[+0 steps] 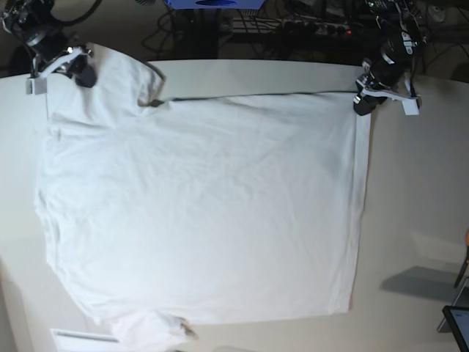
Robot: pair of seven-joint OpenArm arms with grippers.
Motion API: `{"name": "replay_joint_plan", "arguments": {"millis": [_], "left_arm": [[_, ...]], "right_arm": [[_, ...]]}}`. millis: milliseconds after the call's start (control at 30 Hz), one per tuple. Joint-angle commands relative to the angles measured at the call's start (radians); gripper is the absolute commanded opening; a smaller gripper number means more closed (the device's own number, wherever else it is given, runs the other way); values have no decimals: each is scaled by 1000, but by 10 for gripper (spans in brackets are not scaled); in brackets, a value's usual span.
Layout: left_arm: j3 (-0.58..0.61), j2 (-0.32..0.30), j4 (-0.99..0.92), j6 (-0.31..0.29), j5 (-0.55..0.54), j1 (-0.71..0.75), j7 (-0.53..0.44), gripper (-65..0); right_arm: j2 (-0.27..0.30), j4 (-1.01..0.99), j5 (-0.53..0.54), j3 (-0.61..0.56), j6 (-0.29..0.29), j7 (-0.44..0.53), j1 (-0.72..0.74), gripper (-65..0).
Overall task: Fold the T-shirt properly
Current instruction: 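Lift the shirt edge with both grippers and pull it across the shirt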
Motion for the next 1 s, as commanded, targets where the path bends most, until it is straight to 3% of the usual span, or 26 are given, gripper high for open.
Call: {"name": "replay_joint_plan", "arguments": {"millis": [0, 200, 467, 967], "left_arm": [[-7, -8, 31, 26, 61, 19, 40, -650], [-21, -14, 116, 26, 185, 25, -6, -650], [-17, -51, 217, 25, 253, 44, -7, -650], [-26, -43, 240, 25, 247, 39, -9, -650]], "right_arm": [[21, -1, -101, 7, -28, -49, -32, -647], [55, 87, -101, 6, -28, 19, -92, -647], [101, 285, -101, 6, -28, 11, -113, -647], [176, 332, -100, 6, -28, -210, 82, -647]]}}
